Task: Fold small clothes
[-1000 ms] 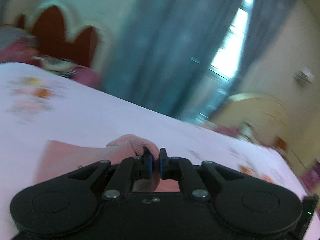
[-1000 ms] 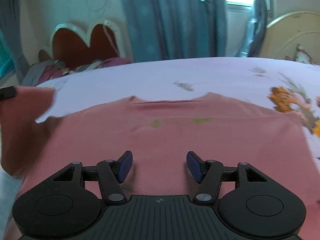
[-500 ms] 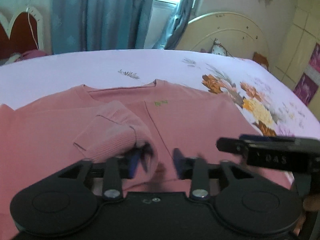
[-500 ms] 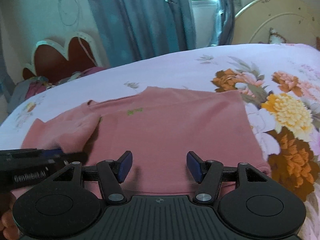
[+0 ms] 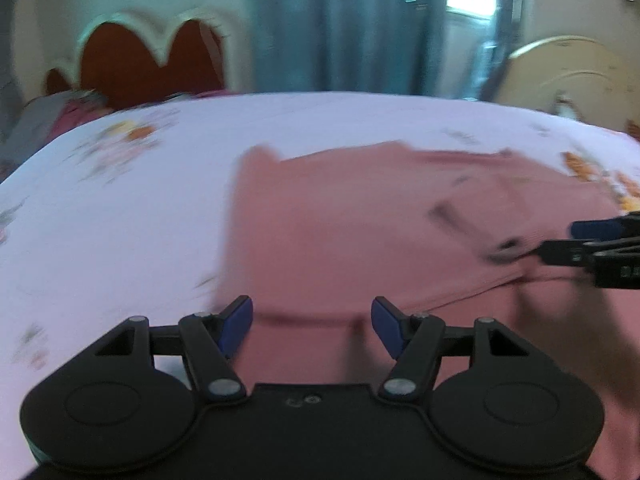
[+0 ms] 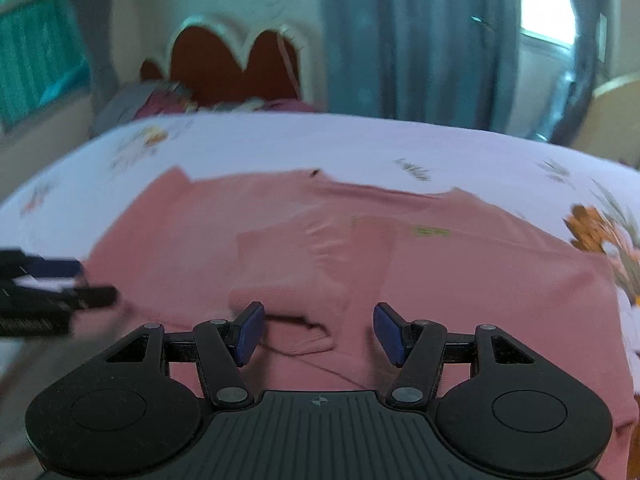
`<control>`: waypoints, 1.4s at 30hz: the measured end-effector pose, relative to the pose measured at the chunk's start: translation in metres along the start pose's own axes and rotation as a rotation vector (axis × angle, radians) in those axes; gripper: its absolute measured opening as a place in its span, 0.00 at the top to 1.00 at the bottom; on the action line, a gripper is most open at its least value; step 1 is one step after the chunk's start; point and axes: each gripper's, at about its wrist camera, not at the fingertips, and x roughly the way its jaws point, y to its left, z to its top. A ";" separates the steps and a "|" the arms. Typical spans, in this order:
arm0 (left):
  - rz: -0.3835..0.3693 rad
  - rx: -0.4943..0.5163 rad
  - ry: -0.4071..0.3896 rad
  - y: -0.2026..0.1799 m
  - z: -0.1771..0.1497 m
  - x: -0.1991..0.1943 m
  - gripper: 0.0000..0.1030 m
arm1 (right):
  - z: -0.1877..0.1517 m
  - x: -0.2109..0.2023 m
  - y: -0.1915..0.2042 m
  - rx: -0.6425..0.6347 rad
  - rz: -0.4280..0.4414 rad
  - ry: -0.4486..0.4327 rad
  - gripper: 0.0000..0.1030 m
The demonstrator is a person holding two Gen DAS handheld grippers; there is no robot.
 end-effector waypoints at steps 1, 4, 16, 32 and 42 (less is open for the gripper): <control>0.026 -0.012 0.007 0.007 -0.004 0.002 0.38 | -0.002 0.006 0.003 -0.025 -0.014 0.004 0.42; 0.077 -0.040 0.024 0.023 -0.013 0.006 0.39 | -0.001 0.018 0.012 -0.089 -0.057 0.000 0.42; 0.112 -0.032 -0.042 0.031 -0.006 0.027 0.80 | 0.026 0.006 -0.035 0.164 -0.041 -0.083 0.89; 0.083 0.015 -0.024 0.019 -0.007 0.027 0.89 | -0.032 -0.033 -0.141 0.581 -0.152 -0.010 0.94; 0.021 -0.028 0.023 0.027 0.002 0.005 0.74 | -0.013 -0.036 -0.141 0.501 -0.150 -0.060 0.36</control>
